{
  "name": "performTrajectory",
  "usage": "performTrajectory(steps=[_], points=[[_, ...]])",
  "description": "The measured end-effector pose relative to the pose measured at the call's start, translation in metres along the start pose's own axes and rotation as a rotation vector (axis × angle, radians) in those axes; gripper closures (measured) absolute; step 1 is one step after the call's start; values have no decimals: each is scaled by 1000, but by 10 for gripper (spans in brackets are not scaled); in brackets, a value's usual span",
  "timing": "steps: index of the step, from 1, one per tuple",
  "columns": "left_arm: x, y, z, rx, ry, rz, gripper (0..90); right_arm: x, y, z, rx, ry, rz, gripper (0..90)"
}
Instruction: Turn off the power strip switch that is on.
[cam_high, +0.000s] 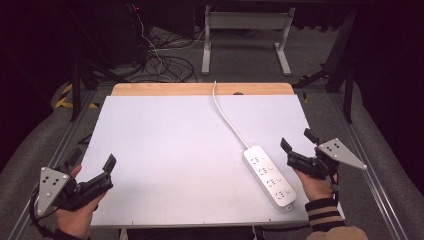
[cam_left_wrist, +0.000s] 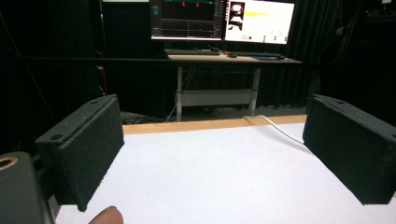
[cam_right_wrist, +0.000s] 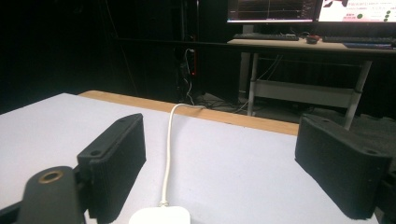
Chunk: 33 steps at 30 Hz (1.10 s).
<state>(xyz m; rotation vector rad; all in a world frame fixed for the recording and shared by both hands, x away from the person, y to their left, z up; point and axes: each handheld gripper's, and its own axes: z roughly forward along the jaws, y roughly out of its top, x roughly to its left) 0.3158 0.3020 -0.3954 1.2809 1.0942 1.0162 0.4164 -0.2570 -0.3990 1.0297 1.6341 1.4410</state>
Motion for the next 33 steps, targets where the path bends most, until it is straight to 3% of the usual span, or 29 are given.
performTrajectory(steps=[33], points=[[-1, 0, 1, 7, 0, 4, 58, 1, -2, 1, 12, 5, -5, 166]])
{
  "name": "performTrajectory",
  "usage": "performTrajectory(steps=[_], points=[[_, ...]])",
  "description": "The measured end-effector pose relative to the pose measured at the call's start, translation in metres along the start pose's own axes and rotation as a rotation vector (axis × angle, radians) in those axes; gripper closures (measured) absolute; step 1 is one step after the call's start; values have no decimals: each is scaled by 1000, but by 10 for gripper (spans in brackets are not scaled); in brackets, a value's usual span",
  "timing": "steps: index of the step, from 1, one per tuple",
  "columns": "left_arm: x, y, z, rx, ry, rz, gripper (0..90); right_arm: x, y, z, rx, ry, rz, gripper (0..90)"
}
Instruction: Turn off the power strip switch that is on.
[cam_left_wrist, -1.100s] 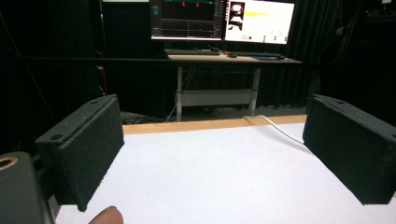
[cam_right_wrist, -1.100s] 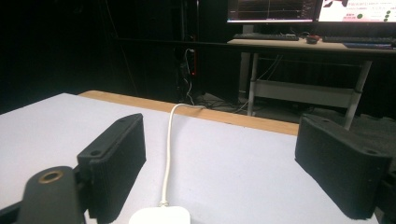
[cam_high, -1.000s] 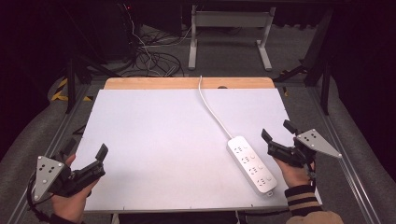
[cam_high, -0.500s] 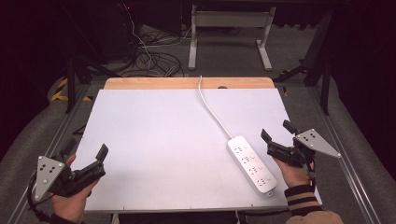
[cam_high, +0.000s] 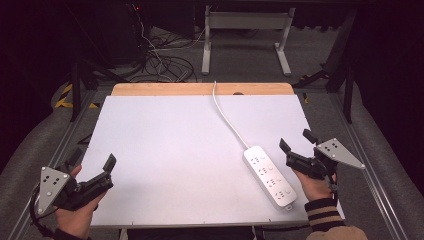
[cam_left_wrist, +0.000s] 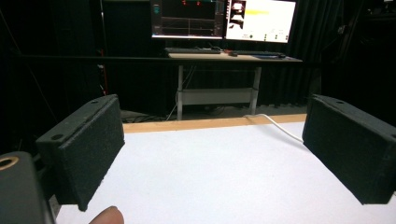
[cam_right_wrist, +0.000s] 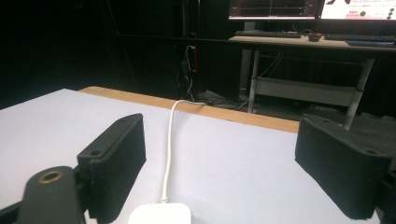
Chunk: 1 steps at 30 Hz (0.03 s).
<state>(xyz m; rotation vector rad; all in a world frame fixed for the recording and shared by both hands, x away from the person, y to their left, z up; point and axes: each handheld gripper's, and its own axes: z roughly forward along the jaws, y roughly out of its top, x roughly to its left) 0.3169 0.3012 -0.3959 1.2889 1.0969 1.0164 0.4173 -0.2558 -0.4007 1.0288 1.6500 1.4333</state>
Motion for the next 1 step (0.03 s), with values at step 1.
performTrajectory(steps=[1], points=[[0, 0, 0, -2, 0, 0, 58, 0, 0, 0, 0, 0, 0, 166]])
